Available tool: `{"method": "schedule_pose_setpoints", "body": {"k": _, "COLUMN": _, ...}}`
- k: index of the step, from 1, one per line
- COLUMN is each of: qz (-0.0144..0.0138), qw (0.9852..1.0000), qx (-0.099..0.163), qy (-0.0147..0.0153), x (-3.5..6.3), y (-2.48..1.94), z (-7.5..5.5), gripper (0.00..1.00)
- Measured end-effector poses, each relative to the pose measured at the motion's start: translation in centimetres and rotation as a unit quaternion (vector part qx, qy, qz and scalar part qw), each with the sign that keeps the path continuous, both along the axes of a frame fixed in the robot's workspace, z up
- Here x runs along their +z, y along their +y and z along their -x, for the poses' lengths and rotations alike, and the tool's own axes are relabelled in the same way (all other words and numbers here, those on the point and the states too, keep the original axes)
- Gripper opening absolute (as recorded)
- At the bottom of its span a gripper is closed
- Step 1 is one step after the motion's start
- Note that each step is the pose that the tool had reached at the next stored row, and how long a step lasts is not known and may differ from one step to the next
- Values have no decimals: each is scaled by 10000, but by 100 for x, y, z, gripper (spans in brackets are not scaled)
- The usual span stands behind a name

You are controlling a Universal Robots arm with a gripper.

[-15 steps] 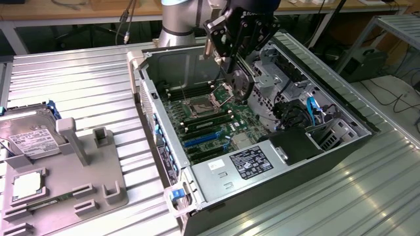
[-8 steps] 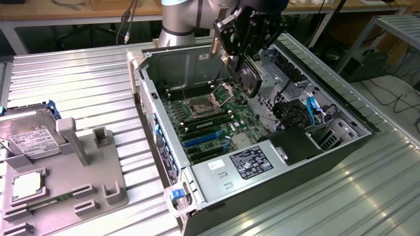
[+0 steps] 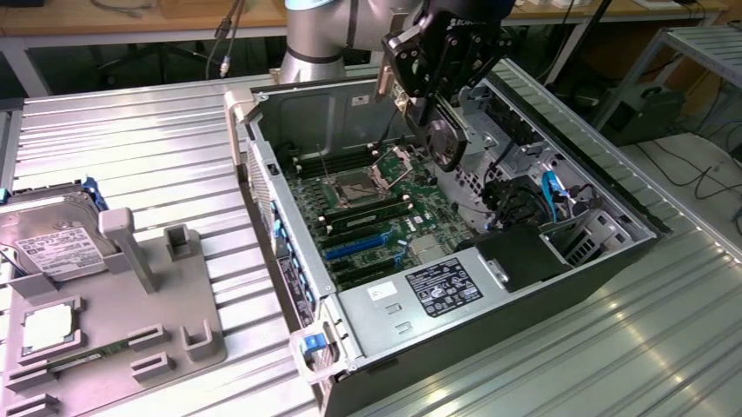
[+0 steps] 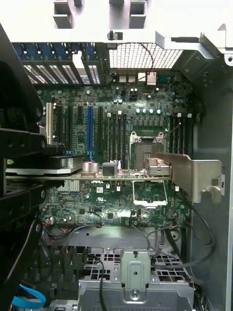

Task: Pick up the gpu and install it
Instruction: 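Pick up the gpu and move the gpu toward the slot, then insert the gpu into the slot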

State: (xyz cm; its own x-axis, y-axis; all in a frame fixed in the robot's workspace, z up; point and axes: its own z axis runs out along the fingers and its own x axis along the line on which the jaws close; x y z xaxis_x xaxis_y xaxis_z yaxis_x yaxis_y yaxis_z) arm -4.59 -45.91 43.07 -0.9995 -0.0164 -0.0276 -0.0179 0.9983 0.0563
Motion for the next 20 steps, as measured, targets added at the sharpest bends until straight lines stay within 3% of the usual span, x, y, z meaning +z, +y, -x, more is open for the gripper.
{"method": "schedule_pose_setpoints", "body": {"k": 11, "qz": 0, "qw": 10000, "qx": 11, "qy": 0, "x": 0, "y": 0, "z": 0, "gripper": 28}}
{"method": "schedule_pose_setpoints", "body": {"k": 20, "qz": 0, "qw": 9989, "qx": 471, "qy": 0, "x": 0, "y": 0, "z": -1, "gripper": 28}}
